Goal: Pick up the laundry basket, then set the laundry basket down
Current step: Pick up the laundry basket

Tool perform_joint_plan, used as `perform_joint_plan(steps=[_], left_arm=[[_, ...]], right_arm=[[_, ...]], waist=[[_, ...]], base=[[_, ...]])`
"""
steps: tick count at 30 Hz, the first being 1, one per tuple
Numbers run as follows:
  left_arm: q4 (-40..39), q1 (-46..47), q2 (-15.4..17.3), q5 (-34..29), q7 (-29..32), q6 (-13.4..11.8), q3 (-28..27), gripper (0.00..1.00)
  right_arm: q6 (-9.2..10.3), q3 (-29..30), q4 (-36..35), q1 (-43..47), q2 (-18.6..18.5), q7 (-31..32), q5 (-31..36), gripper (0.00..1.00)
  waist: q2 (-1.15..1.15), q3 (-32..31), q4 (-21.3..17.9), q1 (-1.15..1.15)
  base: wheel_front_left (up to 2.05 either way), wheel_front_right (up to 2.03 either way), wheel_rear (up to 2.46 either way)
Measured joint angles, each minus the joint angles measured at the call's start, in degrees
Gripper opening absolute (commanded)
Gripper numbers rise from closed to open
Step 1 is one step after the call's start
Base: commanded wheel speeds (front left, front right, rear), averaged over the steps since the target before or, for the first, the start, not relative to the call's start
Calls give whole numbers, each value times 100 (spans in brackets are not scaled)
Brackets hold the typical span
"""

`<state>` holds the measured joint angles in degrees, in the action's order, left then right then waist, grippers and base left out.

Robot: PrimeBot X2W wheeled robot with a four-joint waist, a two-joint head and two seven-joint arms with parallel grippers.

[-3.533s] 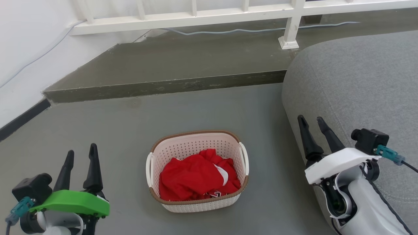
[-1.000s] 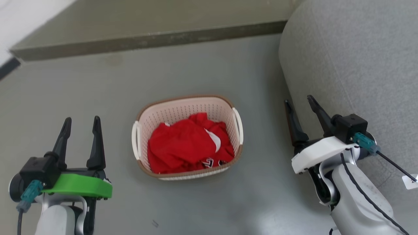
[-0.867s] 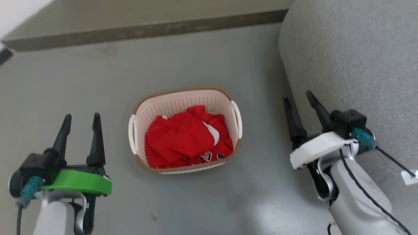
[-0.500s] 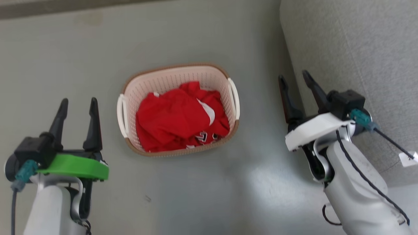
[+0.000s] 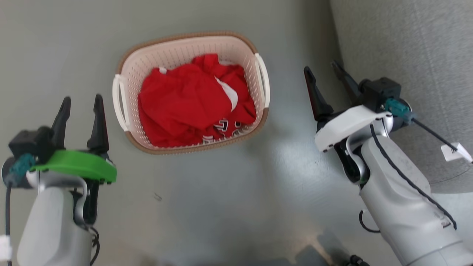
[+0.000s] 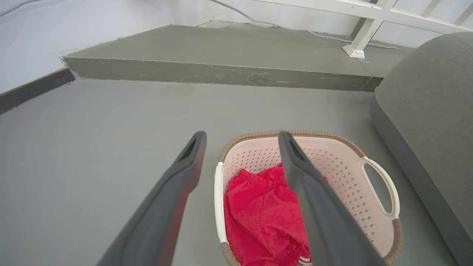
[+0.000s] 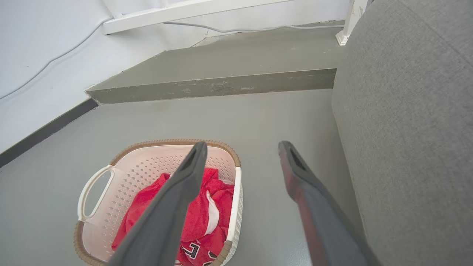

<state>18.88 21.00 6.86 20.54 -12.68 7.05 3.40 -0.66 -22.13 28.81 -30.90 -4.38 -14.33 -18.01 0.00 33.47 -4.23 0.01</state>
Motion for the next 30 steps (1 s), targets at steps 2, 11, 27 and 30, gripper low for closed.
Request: perform_joint_plan(steps=[2,11,27,30], left_arm=[[109,160,2,44,12,1,33,100],[535,715,143,49,175,7,162,100],[1424,1651,180,508,314,8,622,100],[1597,1816,180,610,392,8,738,100]], right_arm=[[-1,-7,111,-107,3,13,0,100],[-79,-98,553,-673,38,127,-1,100],[-181,-233,1595,-1621,57,285,-66,100],[-187,-288,1791,-1792,58,335,-66,100]], waist=[[0,127,5,0],[0,629,71,0],[0,1476,254,0],[0,1605,295,0]], base=[[0,0,0],[0,0,0],[0,0,0],[0,0,0]])
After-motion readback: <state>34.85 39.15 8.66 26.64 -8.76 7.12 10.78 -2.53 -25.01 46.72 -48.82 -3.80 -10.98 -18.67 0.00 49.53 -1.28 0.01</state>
